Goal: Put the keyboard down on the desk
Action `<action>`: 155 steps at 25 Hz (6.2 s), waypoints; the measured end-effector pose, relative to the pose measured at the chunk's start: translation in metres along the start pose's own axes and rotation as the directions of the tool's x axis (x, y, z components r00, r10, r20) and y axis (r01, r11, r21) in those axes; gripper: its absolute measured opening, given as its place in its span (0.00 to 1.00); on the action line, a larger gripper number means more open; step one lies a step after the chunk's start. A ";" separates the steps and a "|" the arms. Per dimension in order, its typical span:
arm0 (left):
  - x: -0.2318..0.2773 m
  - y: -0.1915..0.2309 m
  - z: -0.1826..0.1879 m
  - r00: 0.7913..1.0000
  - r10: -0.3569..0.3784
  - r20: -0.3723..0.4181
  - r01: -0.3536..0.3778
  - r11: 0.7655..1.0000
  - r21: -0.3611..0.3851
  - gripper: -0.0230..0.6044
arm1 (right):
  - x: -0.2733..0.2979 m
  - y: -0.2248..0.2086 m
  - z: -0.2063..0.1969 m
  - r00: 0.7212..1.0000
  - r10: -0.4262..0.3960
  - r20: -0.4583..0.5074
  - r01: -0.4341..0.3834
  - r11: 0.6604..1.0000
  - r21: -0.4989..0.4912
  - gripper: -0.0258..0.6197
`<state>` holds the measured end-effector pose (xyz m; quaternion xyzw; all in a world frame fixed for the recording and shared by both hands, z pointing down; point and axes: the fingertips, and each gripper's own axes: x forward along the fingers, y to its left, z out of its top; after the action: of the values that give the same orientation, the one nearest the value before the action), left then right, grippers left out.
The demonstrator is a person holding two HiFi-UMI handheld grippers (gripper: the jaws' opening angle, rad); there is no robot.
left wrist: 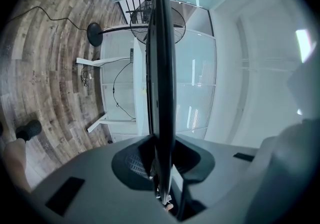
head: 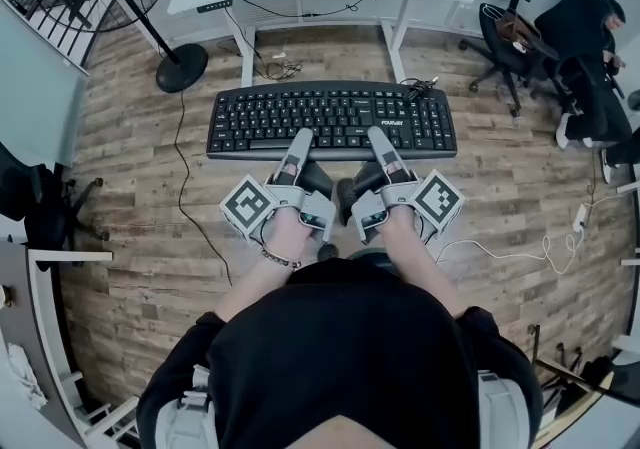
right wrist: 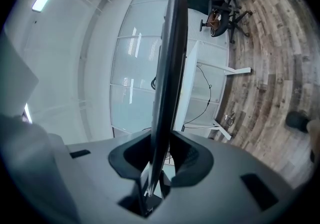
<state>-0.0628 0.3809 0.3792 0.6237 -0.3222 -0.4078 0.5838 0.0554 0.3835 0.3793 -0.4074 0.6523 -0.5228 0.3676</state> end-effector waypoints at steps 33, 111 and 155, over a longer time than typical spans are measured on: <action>0.187 0.014 0.091 0.999 -0.017 0.047 0.014 0.999 0.045 0.19 | 0.196 -0.020 0.090 0.997 -0.005 -0.075 0.003 1.000 -0.015 0.19; 0.390 0.053 0.165 0.999 0.007 0.047 -0.012 0.996 0.091 0.19 | 0.384 -0.063 0.199 0.996 0.026 -0.086 -0.022 0.999 0.042 0.18; 0.535 0.081 0.285 0.998 0.030 -0.056 -0.026 0.997 0.069 0.19 | 0.557 -0.095 0.227 1.000 -0.018 0.019 0.016 0.998 0.063 0.19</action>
<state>-0.0633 -0.2304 0.3925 0.6500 -0.3278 -0.3702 0.5771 0.0532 -0.2244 0.4009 -0.4063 0.6285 -0.5422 0.3820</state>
